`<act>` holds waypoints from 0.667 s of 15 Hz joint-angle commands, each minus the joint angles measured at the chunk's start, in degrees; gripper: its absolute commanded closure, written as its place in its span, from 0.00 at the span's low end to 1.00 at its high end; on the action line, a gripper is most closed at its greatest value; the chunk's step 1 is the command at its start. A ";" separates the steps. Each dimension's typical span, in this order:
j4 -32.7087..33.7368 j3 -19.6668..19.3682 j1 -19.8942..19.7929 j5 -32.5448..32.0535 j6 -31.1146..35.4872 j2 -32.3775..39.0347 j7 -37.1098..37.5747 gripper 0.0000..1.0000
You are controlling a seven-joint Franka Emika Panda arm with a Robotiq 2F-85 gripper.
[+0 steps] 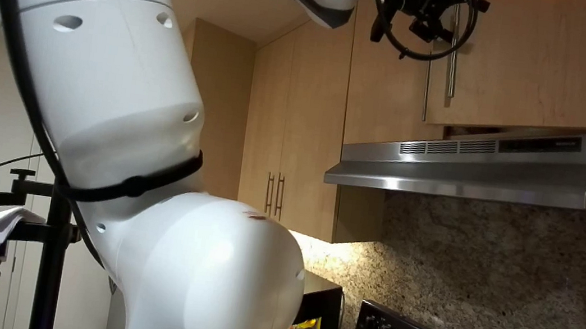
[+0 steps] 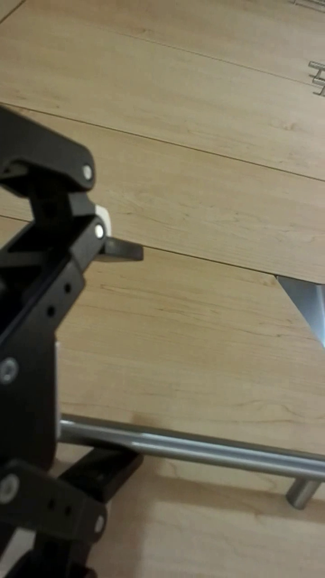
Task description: Open the right door of the cabinet
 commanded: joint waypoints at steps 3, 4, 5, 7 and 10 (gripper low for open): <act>-8.94 -4.34 -1.68 5.65 8.12 -9.01 -5.04 0.00; -10.32 -5.21 -1.75 6.93 10.20 -9.98 -6.21 0.00; -11.89 -6.07 -1.92 8.36 12.54 -10.90 -7.34 0.00; -14.36 -7.27 -2.57 11.53 16.23 -12.38 -9.84 0.00; -17.50 -7.82 -4.88 15.85 19.85 -14.69 -14.16 0.00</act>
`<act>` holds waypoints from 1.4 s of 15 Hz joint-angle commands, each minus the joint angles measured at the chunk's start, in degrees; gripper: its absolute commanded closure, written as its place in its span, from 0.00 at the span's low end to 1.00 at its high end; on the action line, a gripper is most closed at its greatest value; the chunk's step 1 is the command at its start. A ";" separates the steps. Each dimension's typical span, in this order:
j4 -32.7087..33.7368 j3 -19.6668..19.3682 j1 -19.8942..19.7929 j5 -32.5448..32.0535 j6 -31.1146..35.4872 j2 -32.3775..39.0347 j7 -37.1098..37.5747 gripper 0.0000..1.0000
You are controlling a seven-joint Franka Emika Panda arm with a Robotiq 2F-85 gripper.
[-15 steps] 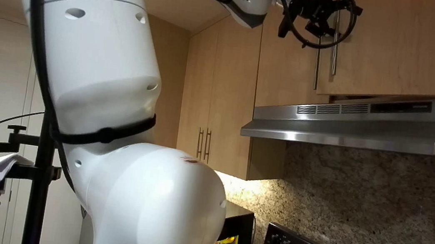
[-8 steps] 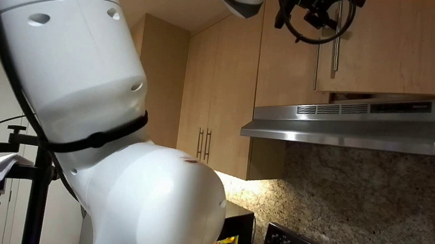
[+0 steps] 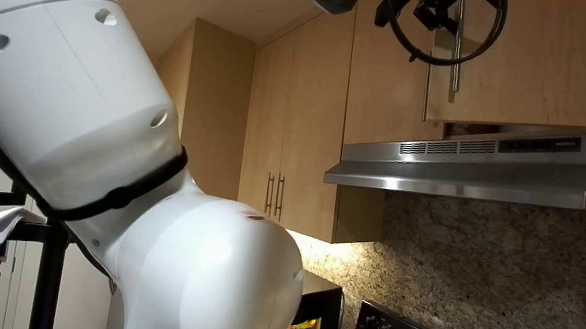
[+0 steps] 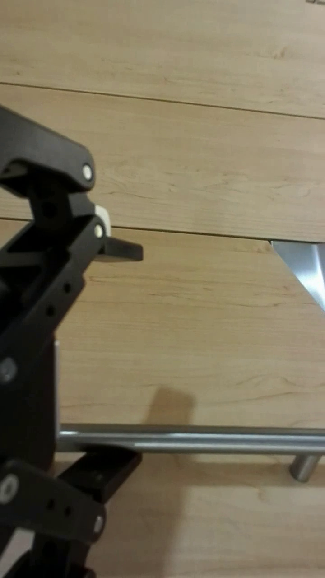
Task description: Open the right door of the cabinet
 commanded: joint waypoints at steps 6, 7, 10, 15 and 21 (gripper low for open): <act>-7.96 2.54 -12.04 5.29 4.57 -7.97 -12.13 0.00; -8.33 2.87 -13.21 5.17 4.81 -8.57 -12.76 0.00; -9.56 3.75 -15.28 5.22 4.93 -10.17 -14.61 0.00; -8.56 5.18 -16.45 7.15 4.58 -10.04 -14.00 0.00; -8.64 5.77 -16.99 7.23 4.72 -9.97 -13.88 0.00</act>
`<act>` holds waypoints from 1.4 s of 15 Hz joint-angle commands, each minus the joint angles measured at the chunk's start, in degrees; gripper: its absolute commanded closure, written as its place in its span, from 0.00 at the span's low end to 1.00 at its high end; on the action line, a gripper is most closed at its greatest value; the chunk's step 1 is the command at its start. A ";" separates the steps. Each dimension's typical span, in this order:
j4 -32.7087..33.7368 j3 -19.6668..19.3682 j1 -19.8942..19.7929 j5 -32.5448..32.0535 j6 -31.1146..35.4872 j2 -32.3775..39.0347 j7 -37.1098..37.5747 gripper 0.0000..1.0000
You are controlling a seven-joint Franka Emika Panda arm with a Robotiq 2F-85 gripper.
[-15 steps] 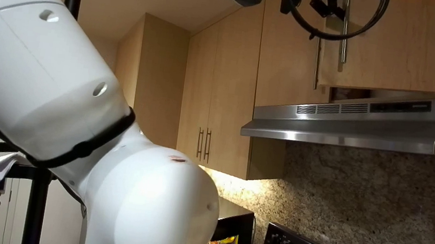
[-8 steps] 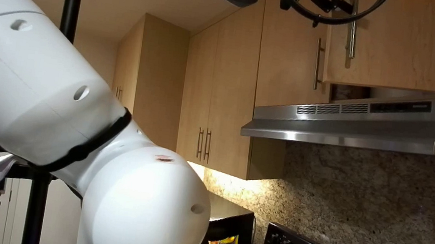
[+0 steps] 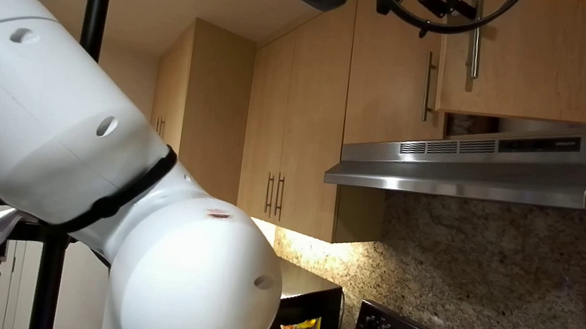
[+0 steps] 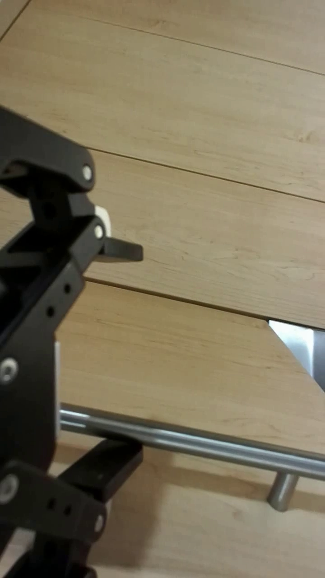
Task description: Open the right door of the cabinet
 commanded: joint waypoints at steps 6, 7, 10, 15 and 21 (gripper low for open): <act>-1.45 -1.87 -1.33 7.12 1.08 -2.09 -6.02 0.00; -1.56 -2.78 -0.97 8.20 1.20 -2.53 -7.35 0.00; -1.58 -5.91 0.28 11.86 1.07 -3.63 -12.24 0.00; -1.33 -11.72 2.20 17.15 -0.02 -5.18 -21.33 0.00; -2.02 -17.78 2.27 20.53 -3.10 -7.48 -29.23 0.00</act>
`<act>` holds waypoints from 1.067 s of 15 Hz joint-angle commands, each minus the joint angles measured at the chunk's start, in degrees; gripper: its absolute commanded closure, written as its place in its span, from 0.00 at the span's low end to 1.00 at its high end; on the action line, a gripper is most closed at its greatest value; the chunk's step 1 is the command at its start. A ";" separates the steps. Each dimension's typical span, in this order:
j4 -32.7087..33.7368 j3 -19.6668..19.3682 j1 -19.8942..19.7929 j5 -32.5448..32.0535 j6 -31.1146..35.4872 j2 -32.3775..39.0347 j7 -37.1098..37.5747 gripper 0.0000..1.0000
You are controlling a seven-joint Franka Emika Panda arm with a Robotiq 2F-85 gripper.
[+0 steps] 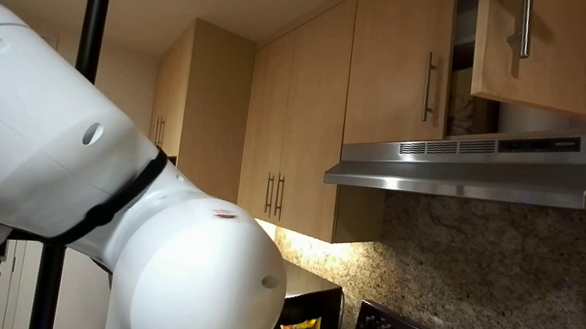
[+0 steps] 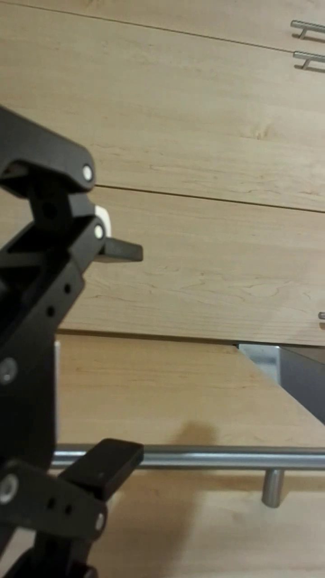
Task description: Open the right door of the cabinet
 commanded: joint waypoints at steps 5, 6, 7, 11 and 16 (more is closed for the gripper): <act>1.04 -4.55 -0.41 4.59 -5.37 -4.86 -6.86 0.00; 2.08 -4.61 -0.39 5.07 -6.69 -5.59 -6.58 0.00; 3.18 -4.41 -0.46 5.42 -8.32 -6.08 -6.21 0.00; 9.11 -1.82 1.37 7.90 -19.12 -6.81 -6.14 0.00; 14.66 3.95 5.33 9.00 -25.77 -4.97 -6.61 0.00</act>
